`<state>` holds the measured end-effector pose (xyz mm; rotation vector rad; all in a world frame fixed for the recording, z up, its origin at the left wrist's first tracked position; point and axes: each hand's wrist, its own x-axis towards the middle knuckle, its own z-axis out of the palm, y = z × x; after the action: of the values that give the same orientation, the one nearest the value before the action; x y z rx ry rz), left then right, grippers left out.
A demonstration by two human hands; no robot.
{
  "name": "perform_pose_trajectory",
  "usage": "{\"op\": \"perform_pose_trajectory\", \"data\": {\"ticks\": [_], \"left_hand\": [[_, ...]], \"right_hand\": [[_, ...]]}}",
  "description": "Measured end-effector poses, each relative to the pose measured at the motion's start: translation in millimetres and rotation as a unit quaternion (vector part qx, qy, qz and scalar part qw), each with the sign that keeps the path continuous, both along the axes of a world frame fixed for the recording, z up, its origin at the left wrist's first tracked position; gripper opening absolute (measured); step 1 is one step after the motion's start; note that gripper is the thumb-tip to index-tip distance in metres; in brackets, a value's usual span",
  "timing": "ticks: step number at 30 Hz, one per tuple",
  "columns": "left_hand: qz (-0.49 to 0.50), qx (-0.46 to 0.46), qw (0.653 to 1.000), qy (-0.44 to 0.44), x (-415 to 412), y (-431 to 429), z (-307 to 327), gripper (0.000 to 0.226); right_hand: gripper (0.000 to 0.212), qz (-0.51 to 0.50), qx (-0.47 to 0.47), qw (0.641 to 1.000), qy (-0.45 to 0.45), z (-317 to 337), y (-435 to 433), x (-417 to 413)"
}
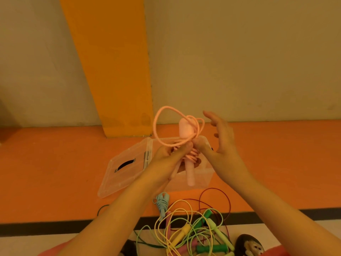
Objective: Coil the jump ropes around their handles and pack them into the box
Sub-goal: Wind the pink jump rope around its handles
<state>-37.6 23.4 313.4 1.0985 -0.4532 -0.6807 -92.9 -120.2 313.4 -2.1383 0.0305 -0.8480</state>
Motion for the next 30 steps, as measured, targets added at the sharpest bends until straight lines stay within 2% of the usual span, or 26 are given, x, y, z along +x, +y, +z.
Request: {"op": "perform_pose_trajectory", "data": {"ticks": [3,8,17,21,27,30], "left_hand": [[0.002,0.025,1.0,0.002,2.4,-1.5,-1.5,0.024],[0.013,0.069,0.998,0.0,5.6,-1.5,-3.8,0.041],[-0.021,0.119,0.991,-0.049,2.6,4.2,-4.0,0.024],[-0.027,0.143,0.987,-0.064,-0.4,2.6,-4.7,0.019],[-0.027,0.158,0.984,-0.076,0.4,0.4,-6.4,0.023],[-0.019,0.166,0.982,-0.09,-0.2,-0.1,-6.0,0.016]], "right_hand": [[0.055,-0.007,-0.092,0.995,-0.045,0.3,-3.2,4.5],[0.054,0.011,-0.119,0.992,-0.037,4.7,-11.7,7.8],[0.06,-0.008,-0.25,0.966,-0.069,9.9,-6.3,2.6],[0.065,0.009,-0.273,0.958,-0.082,11.4,-1.5,-0.2],[0.077,0.02,-0.31,0.946,-0.09,11.7,7.7,-2.5],[0.077,0.02,-0.314,0.944,-0.097,12.0,9.2,-2.8]]}}
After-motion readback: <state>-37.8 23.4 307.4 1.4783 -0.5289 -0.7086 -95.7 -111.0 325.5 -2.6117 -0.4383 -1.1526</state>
